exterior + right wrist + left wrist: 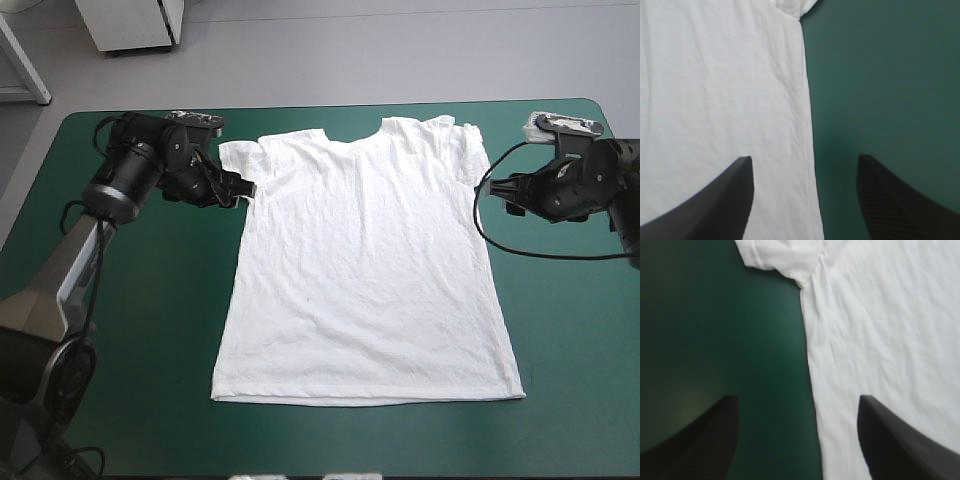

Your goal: Fold the cloth

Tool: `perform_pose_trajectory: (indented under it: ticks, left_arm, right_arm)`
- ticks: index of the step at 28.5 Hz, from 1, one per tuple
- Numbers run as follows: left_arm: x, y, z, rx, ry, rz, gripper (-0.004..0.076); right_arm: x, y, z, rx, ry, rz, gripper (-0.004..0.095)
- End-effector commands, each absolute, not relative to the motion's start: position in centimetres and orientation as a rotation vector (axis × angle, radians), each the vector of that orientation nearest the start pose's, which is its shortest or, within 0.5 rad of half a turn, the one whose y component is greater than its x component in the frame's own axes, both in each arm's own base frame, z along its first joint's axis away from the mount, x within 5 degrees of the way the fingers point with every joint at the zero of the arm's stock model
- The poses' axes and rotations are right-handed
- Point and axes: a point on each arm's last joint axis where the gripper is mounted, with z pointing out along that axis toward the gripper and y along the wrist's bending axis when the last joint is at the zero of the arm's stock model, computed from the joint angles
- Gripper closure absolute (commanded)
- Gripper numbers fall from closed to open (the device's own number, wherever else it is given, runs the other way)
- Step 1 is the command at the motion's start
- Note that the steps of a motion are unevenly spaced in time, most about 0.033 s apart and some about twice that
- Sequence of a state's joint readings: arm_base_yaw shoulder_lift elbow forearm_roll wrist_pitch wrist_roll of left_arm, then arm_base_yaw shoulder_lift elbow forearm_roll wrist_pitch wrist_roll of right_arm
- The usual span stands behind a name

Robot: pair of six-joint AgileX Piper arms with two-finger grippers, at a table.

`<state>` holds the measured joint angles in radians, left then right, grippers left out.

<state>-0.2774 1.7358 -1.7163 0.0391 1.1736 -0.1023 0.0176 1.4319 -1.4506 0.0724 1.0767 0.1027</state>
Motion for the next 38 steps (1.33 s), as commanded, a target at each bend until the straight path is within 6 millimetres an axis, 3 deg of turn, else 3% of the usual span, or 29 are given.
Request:
perform_pose_trajectory:
  ticks: [1, 5, 10, 19, 24, 26, 29, 34, 38]
  left_arm:
    - [38.0, -10.5, 35.7, 0.253, 2.616, -0.096, 0.0232]
    - [40.3, -11.2, 33.3, 0.258, 2.656, -0.08, 0.0233]
    - [41.9, -11.7, 29.9, 0.27, 2.733, -0.075, 0.0233]
    - [43.9, -12.4, 25.6, 0.276, 2.769, -0.089, 0.0253]
    - [44.4, -12.9, 23.5, 0.29, 2.818, -0.139, 0.0374]
    - [44.4, -13.1, 23.0, 0.284, 2.837, -0.168, 0.0491]
    - [44.3, -13.3, 22.8, 0.285, 2.848, -0.186, 0.0729]
    - [44.1, -13.5, 22.7, 0.313, 2.863, -0.208, 0.0731]
    - [44.1, -13.5, 22.7, 0.336, 2.865, -0.216, 0.0731]
  right_arm:
    - [31.1, 0.9, 39.3, 0.129, 2.471, 0.137, 0.0331]
    - [32.2, 1.0, 38.7, 0.131, 2.489, 0.139, 0.0334]
    - [32.3, 0.9, 38.7, 0.129, 2.475, 0.128, 0.0396]
    - [32.3, 0.9, 38.7, 0.129, 2.473, 0.128, 0.0399]
    - [32.4, 0.9, 38.8, 0.128, 2.462, 0.126, 0.0399]
    - [32.4, 0.9, 38.8, 0.128, 2.459, 0.125, 0.0399]
    - [32.4, 0.8, 38.8, 0.128, 2.466, 0.123, 0.0399]
    - [32.4, 0.9, 38.4, 0.091, 2.496, 0.11, 0.0396]
    - [33.7, 0.9, 37.6, 0.07, 2.545, 0.106, 0.0391]
